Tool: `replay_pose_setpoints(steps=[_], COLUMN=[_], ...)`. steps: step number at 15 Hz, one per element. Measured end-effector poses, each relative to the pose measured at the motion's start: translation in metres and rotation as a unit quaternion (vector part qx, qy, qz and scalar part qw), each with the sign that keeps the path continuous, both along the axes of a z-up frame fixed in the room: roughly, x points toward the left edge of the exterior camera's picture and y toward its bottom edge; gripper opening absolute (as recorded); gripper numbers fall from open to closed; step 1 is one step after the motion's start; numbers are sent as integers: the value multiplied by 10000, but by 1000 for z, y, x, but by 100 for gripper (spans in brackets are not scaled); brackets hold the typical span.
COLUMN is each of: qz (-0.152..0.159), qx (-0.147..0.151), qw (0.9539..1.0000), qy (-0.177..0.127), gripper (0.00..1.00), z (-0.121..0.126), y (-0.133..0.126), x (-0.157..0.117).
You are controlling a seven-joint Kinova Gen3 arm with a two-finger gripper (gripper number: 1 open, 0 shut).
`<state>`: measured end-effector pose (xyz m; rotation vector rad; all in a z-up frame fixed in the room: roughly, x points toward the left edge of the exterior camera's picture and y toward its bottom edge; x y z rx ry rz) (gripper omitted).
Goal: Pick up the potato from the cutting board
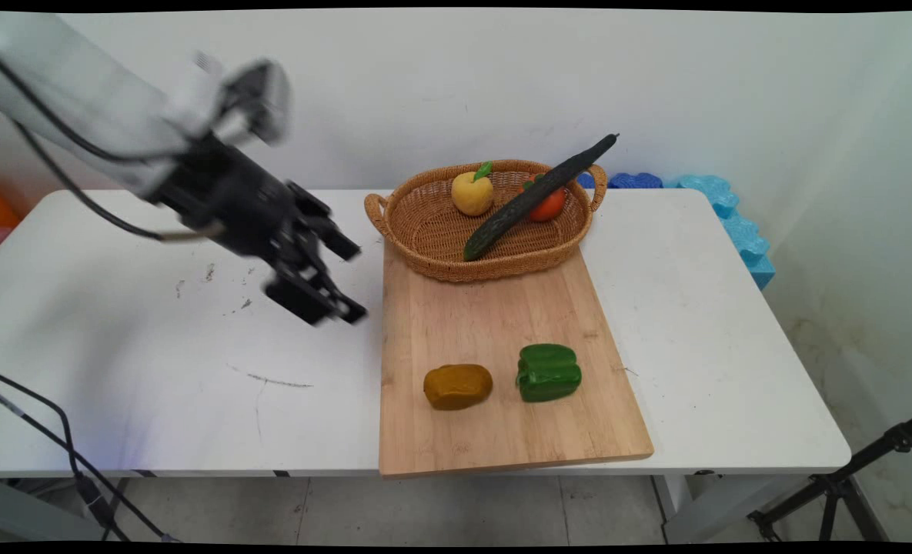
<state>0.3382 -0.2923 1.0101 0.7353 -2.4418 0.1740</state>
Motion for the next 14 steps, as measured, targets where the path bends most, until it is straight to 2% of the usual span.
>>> replay_pose_setpoints(steps=[6,14], qz=[33,160], qx=[127,223], qw=[9995,9980], qy=[-282,-574], gripper=[100,100], z=[-60,-128], y=[-19,-40], x=[-63,-113])
